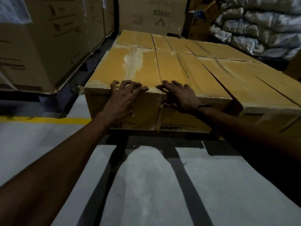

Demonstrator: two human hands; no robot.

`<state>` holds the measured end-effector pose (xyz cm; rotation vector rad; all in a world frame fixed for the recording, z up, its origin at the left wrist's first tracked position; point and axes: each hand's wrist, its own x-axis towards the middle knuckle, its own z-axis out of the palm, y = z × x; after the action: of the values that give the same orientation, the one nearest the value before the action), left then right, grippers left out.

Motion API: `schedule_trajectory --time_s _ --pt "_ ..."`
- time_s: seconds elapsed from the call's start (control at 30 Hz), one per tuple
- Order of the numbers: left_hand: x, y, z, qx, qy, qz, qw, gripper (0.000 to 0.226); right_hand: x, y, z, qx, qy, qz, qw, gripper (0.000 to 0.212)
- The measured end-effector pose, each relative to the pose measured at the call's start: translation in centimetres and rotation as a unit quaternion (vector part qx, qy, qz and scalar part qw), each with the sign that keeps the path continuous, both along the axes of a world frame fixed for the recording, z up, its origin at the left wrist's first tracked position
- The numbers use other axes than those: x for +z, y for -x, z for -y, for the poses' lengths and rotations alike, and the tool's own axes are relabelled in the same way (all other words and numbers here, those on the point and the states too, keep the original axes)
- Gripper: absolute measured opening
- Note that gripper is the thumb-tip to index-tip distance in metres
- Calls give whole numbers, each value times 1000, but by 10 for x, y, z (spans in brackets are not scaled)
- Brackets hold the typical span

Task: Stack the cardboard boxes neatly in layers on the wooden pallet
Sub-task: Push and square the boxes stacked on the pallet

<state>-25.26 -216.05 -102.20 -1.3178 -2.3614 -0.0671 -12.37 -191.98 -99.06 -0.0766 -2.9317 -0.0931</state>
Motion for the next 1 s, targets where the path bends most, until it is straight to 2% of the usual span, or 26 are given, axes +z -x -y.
schedule_trajectory --time_s 0.27,0.7,1.0 --pt "-3 10 -11 11 -13 25 1000 126 0 15 -2 -10 -18 -5 1000 83" --pt "-7 30 -19 3 -26 17 1000 126 -5 38 -12 -26 -21 11 999 92" --pt "-7 37 -23 2 -25 21 999 124 -6 43 -17 -15 -26 11 999 88"
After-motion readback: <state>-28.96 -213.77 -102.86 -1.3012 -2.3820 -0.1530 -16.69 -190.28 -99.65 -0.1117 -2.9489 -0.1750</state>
